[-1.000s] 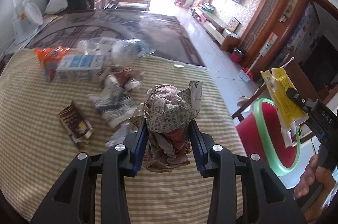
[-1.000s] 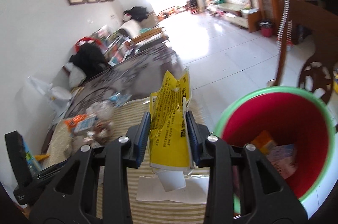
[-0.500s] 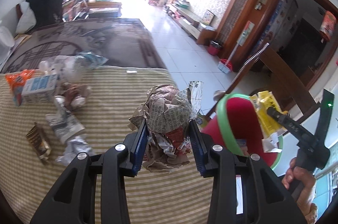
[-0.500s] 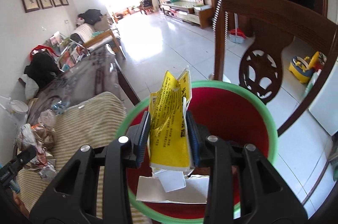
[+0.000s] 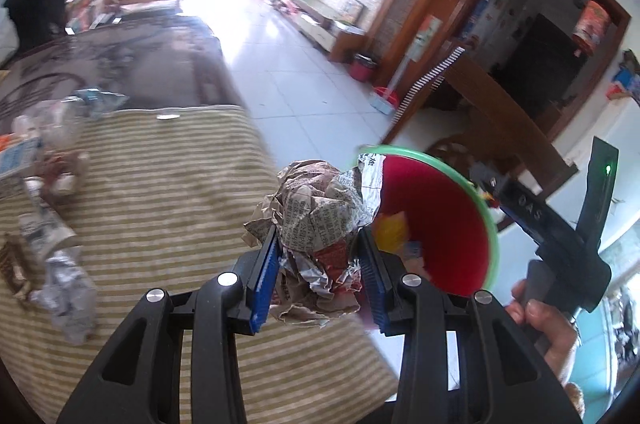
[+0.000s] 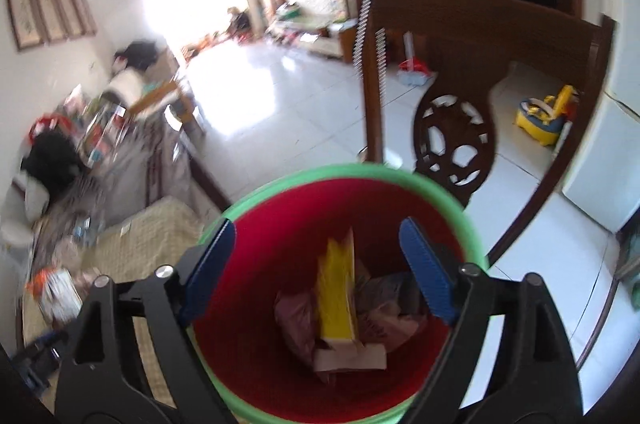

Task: Collect trash
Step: 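Drop the yellow wrapper into the bucket while the left tool drops the newspaper in, then move the left tool back to the table over the brown snack box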

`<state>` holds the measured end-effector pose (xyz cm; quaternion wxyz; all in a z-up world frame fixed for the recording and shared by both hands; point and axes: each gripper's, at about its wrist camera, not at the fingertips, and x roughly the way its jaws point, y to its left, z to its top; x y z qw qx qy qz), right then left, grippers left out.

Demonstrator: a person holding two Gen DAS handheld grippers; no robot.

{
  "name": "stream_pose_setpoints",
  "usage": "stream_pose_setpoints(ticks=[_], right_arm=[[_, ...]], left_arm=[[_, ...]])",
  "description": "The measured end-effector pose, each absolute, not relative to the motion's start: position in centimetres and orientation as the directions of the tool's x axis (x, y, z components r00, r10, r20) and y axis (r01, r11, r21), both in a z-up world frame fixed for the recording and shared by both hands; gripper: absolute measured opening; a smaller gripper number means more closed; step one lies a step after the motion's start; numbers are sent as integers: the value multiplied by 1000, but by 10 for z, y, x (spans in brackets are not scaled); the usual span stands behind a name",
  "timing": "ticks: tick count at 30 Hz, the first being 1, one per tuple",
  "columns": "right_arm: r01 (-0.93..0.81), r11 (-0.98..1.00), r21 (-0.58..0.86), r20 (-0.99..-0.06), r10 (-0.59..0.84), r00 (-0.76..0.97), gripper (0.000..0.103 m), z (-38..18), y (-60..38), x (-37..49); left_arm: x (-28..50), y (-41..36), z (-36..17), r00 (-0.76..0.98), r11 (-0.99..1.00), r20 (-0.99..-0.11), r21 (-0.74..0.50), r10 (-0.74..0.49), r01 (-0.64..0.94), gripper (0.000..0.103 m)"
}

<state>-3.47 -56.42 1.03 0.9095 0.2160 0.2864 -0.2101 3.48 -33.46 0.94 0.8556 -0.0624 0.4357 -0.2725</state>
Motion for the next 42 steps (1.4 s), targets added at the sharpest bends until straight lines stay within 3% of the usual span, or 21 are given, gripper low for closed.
stream_pose_setpoints(ticks=[2,7,9,12,18,26,31,34,37,42], right_arm=[[558,773,302,-581,-314,751,95,15,-573,-46],[654,681,330,-525,-443,727,98,21,-589,-66],[675,663,324,-503,-483,716,98,24,-590,-71],[696,649,307,-486,-522,701,98,26,-591,-72],[659,691,297,-528,-456,716,98,23,-582,-55],[539,818,204,-529,-371,763,98,30,-534,-22],[442,873,206,-551,-270,790,98,30,-499,1],[369,909,195,-555,-208,805,98,33,-467,14],[295,942,161,-561,-158,813,98,34,-431,27],[130,983,127,-591,-30,806,98,28,-366,43]], left_arm=[[35,-352,7,419,807,-708,-378,-568,454,36],[37,-402,6,354,744,-700,-382,-620,548,37],[39,-423,6,334,723,-697,-382,-635,576,44],[44,-437,7,312,710,-687,-423,-656,563,65],[41,-397,7,378,752,-679,-410,-630,516,65],[37,-276,-2,529,858,-676,-433,-513,278,65],[41,-161,-19,638,919,-712,-393,-294,-15,66],[48,-97,-44,602,903,-779,-370,-173,-220,64],[52,-58,-68,560,856,-813,-398,-162,-331,64],[74,-60,-81,533,856,-825,-403,-188,-323,66]])
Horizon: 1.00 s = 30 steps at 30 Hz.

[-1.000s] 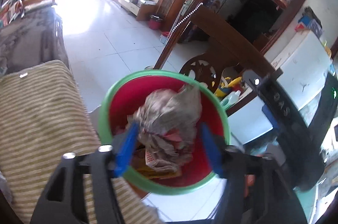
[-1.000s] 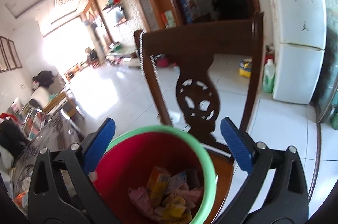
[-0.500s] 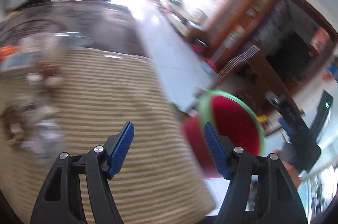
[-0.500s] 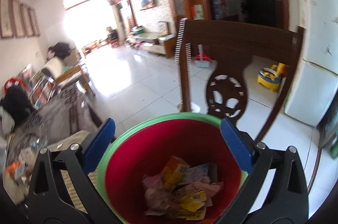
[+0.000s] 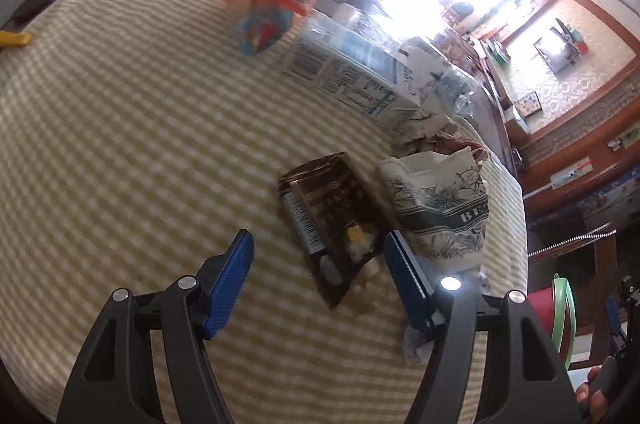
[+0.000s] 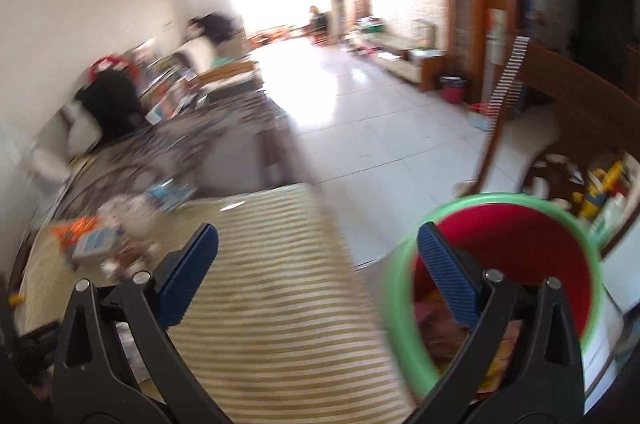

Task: Collect trash
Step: 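Move the left tool back to the table over the brown snack box, then grasp the brown snack box with the left tool while the right tool grasps crumpled foil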

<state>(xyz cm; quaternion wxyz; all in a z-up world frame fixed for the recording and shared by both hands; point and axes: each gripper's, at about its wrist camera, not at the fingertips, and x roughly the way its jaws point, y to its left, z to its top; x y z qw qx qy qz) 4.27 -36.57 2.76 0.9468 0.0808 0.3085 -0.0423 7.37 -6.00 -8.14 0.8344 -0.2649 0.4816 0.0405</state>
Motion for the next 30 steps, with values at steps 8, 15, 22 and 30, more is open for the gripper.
stream_pose_setpoints(ticks=[8,15,22,30], right_arm=[[-125,992,4,-674,95,733,98,-2,-280,53],[-136,984,112,-723,175,668,98,-17,-283,61],[-166,951,260,-754,307,580,98,-31,-281,65],[-192,882,431,-754,469,461,98,-51,-262,69]], left_arm=[[106,-74,-85,540,879,-828,-361,-149,-310,67],[104,-61,-80,568,890,-810,-358,-146,-281,47],[78,-47,-70,591,887,-788,-386,-174,-254,43],[70,-36,-75,574,877,-796,-403,-194,-262,54]])
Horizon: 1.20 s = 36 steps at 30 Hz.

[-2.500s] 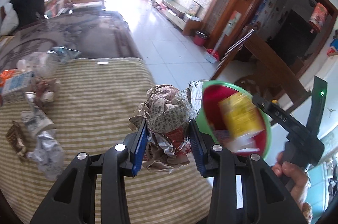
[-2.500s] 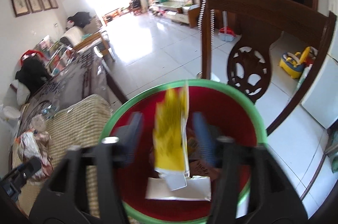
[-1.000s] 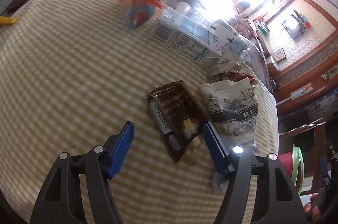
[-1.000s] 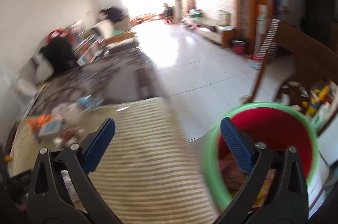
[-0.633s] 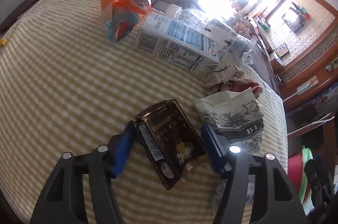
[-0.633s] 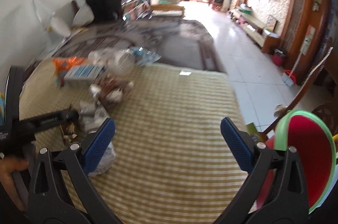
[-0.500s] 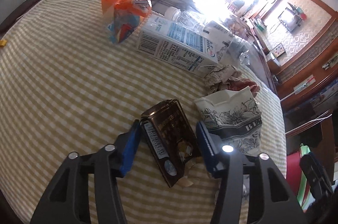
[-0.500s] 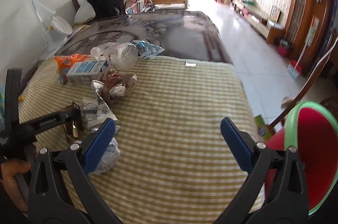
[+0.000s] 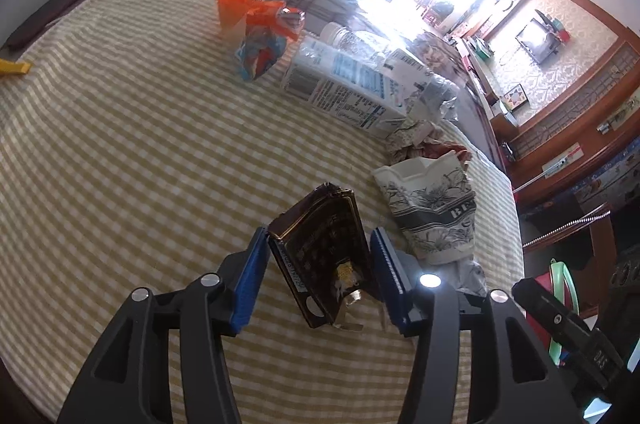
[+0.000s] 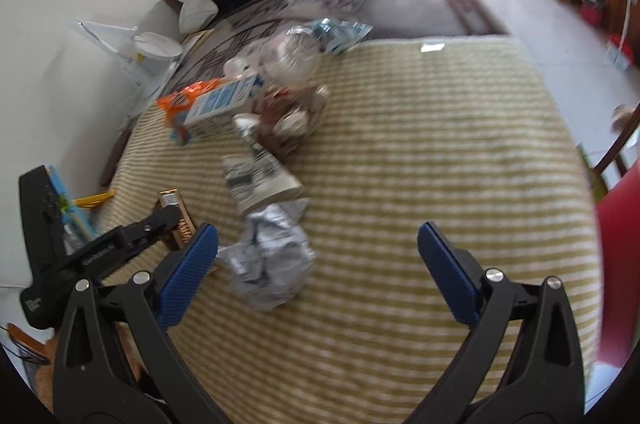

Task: Collect trash
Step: 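Grasp the brown snack box with the left tool while the right tool grasps crumpled foil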

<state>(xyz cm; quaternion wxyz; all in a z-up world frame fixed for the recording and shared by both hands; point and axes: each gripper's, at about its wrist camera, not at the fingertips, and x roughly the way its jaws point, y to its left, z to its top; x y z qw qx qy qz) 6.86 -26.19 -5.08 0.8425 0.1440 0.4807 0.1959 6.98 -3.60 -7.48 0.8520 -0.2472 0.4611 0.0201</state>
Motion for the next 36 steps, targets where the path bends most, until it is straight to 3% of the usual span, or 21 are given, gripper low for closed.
stream_pose_setpoints(ticks=[2,4,9,16,23,26,28,31,36], right_arm=[[-190,875,446,-752,481,450,98,-55,-258,70],[-183,870,458,-757,490,432,98,-59,-255,72],[-180,879,442,-772,475,423,98,-63,-252,74],[-224,902,370,-792,432,431,98,-62,-240,74],[-295,894,336,-797,437,417,97,-63,-220,71],[-311,895,319,-806,428,408,82,-64,-213,70],[-316,887,337,-804,446,393,64,-67,-212,69],[-321,887,332,-799,446,404,54,-65,-213,67],[-313,876,367,-752,477,454,53,-47,-231,61]], left_arm=[[70,-36,-80,563,872,-803,-406,-197,-274,57],[71,-37,-86,546,868,-813,-407,-202,-285,66],[71,-43,-91,550,878,-811,-396,-198,-268,68],[64,-30,-82,596,860,-781,-424,-189,-284,44],[53,-18,-50,666,858,-729,-436,-159,-273,43],[53,-19,-49,660,860,-733,-433,-162,-270,44],[53,-20,-51,652,861,-740,-430,-164,-271,44],[50,-24,-54,642,865,-749,-422,-164,-272,44],[46,-32,-54,640,867,-750,-422,-168,-266,44]])
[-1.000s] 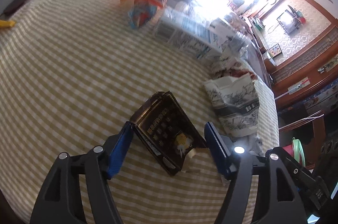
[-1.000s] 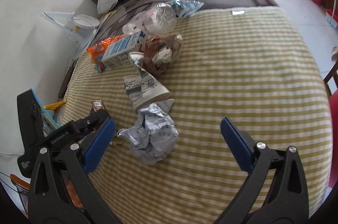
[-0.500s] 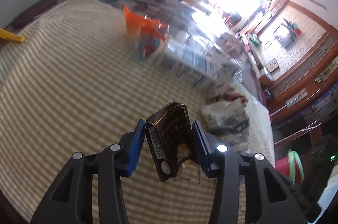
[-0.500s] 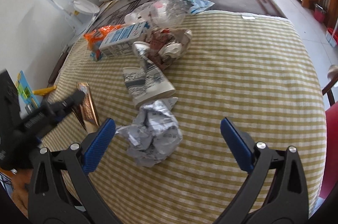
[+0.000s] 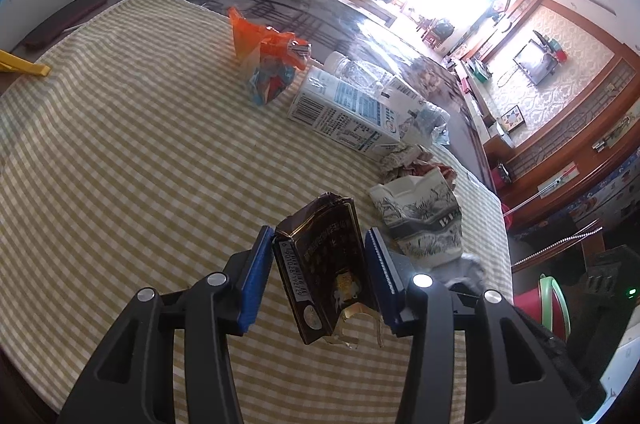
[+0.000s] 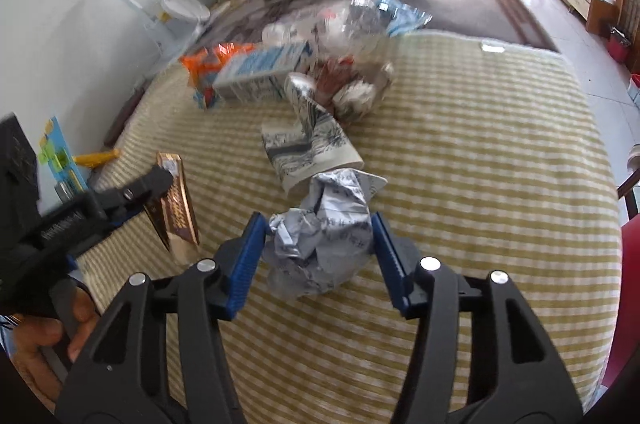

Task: Collect trash
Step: 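Grasp the brown snack box with the left tool while the right tool grasps crumpled foil, then carry the crumpled foil with the right tool over the red bucket and release it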

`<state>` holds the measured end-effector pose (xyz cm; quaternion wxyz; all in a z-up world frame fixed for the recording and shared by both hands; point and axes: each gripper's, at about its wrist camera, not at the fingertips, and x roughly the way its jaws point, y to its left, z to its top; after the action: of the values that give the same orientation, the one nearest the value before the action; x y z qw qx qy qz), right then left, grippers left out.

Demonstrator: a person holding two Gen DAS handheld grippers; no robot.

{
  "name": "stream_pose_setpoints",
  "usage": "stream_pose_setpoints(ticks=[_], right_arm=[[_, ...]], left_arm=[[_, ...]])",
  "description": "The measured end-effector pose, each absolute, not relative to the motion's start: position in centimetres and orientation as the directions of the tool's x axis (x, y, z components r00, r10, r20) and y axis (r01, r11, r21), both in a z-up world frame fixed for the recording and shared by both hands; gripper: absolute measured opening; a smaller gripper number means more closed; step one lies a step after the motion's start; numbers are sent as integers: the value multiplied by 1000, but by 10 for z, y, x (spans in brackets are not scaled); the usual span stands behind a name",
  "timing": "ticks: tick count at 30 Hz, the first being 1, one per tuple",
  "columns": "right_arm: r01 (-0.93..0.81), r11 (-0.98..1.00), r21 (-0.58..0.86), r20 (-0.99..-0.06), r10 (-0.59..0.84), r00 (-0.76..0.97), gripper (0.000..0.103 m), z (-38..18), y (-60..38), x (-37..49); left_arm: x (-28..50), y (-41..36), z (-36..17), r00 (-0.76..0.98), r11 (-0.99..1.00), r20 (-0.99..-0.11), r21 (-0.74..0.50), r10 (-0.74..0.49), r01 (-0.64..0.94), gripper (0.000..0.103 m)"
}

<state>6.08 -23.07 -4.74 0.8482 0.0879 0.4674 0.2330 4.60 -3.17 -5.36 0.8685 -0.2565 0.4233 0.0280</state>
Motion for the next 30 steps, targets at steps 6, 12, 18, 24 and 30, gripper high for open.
stream_pose_setpoints(ticks=[6,12,18,24,30], right_arm=[[-303,861,409,-699,509,502,53,-29,-253,54],[-311,863,397,-666,505,550,53,-14,-265,45],[-300,868,396,-632,495,597,53,-3,-281,40],[-286,878,384,-614,474,632,53,4,-294,33],[-272,891,363,-598,447,666,53,10,-308,25]], left_arm=[[46,-43,-52,637,881,-752,-407,-172,-242,44],[47,-57,-48,631,893,-755,-394,-179,-217,45],[46,-71,-44,627,905,-758,-377,-180,-197,45],[44,-86,-39,623,916,-760,-363,-183,-174,45],[40,-105,-34,621,929,-761,-344,-190,-138,45]])
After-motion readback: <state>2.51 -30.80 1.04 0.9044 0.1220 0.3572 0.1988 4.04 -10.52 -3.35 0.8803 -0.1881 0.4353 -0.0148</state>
